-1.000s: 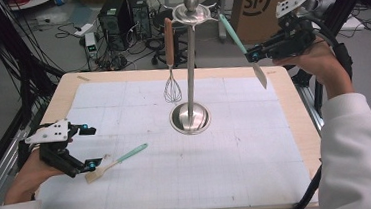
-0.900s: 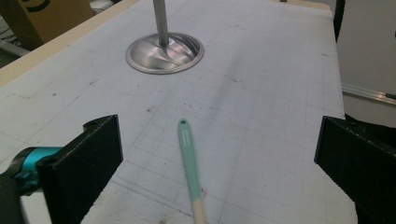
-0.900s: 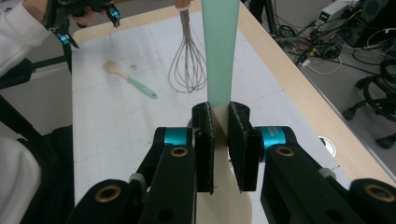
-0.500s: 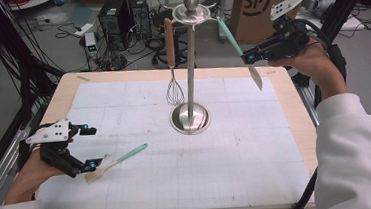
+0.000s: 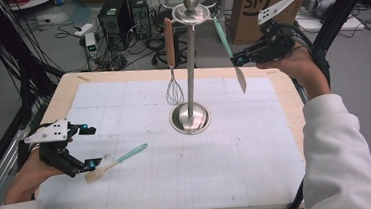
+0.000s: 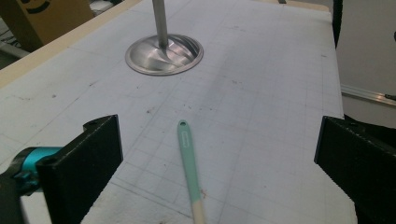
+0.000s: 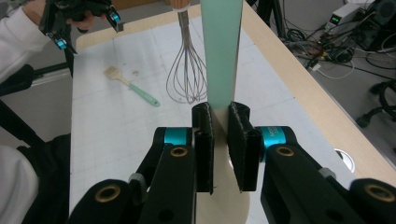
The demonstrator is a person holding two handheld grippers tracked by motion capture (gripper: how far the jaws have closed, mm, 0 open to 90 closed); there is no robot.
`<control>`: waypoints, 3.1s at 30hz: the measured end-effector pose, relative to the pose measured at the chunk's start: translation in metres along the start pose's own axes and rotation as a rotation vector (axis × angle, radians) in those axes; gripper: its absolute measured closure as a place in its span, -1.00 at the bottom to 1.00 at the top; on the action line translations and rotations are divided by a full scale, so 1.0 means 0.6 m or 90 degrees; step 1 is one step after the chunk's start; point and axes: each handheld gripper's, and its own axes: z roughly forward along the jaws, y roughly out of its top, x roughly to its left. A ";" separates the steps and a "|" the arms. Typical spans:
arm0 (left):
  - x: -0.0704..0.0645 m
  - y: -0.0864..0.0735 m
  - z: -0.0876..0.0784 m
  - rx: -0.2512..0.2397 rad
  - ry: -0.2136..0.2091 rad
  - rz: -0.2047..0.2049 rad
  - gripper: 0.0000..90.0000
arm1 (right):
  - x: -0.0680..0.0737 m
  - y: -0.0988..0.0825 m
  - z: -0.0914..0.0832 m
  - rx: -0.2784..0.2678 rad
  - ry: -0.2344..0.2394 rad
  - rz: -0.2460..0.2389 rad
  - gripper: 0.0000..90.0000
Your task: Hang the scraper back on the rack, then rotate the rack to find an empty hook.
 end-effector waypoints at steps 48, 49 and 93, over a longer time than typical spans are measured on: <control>0.006 -0.003 -0.005 -0.003 0.001 -0.003 -0.96 | 0.015 -0.021 -0.007 -0.061 -0.078 0.039 -1.00; 0.006 -0.003 -0.004 -0.005 0.004 -0.004 -0.96 | 0.015 -0.019 -0.009 -0.064 -0.074 0.031 -1.00; 0.012 -0.010 -0.011 0.000 0.014 -0.014 -0.96 | 0.003 0.123 -0.034 -0.093 -0.030 -0.032 0.98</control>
